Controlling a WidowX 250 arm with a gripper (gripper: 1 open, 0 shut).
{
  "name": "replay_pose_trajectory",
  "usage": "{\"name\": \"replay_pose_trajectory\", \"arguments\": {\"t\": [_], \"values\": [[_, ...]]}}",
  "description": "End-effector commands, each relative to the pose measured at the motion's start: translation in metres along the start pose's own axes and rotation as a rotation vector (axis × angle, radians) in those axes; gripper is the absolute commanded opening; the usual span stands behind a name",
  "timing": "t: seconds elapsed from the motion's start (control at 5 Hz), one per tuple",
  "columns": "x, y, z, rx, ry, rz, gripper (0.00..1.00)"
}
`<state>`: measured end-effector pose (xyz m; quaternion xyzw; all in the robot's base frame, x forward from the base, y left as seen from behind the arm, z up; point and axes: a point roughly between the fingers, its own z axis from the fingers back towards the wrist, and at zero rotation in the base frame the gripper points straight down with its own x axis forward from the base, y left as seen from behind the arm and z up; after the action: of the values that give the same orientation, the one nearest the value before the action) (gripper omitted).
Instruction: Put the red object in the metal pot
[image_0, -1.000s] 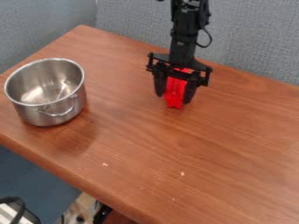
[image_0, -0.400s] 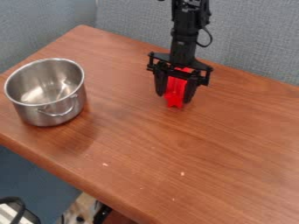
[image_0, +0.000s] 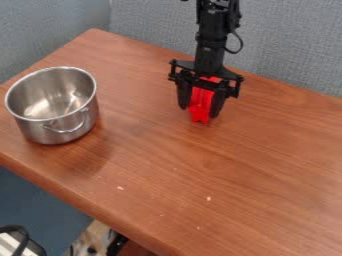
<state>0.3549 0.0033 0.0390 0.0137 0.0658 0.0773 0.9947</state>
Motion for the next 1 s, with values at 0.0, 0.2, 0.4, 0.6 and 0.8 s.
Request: {"name": "replay_pose_trajectory", "arguments": {"t": [0.0, 0.2, 0.4, 0.6, 0.8], "values": [[0.0061, 0.0086, 0.0078, -0.005, -0.028, 0.025, 0.00], [0.0063, 0.0091, 0.0067, -0.006, -0.025, 0.028, 0.00], [0.0064, 0.0094, 0.0060, -0.007, -0.022, 0.032, 0.00], [0.0065, 0.0097, 0.0052, -0.009, -0.018, 0.036, 0.00], [0.0065, 0.0099, 0.0043, -0.010, -0.015, 0.040, 0.00]]}}
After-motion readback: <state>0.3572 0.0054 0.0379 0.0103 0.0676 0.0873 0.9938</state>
